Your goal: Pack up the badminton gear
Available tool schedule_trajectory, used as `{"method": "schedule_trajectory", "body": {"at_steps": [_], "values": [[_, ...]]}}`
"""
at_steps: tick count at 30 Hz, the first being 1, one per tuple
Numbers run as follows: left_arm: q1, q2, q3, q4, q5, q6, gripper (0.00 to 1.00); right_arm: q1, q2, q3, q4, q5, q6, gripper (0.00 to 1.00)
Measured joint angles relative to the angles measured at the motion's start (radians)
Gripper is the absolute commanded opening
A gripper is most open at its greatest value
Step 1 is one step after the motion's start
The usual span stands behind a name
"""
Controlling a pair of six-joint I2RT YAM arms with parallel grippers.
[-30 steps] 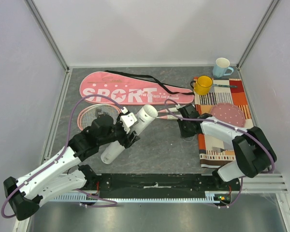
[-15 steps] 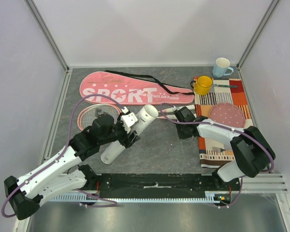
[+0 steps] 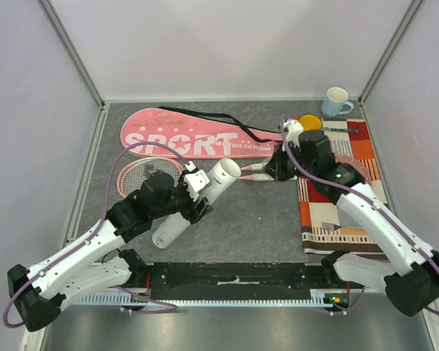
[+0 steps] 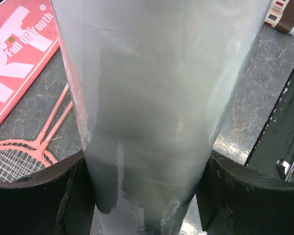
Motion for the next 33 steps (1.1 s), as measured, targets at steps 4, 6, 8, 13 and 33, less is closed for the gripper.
{"method": "schedule_trajectory", "body": {"at_steps": [4,6,8,13,33], "values": [[0.000,0.007,0.000,0.005,0.001,0.000,0.15,-0.037,-0.046,0.181,-0.004,-0.226,-0.003,0.00],[0.000,0.008,0.000,0.006,0.002,0.000,0.15,-0.038,-0.056,0.248,0.000,-0.332,-0.003,0.00],[0.000,0.009,0.000,0.008,0.005,0.000,0.15,-0.036,-0.066,0.295,-0.006,-0.417,-0.001,0.00],[0.000,0.019,0.000,0.011,0.016,0.000,0.15,-0.035,-0.040,0.397,-0.015,-0.607,0.014,0.00],[0.000,0.026,0.000,0.011,0.064,0.000,0.15,0.012,0.126,0.468,-0.112,-0.801,0.023,0.00]]}}
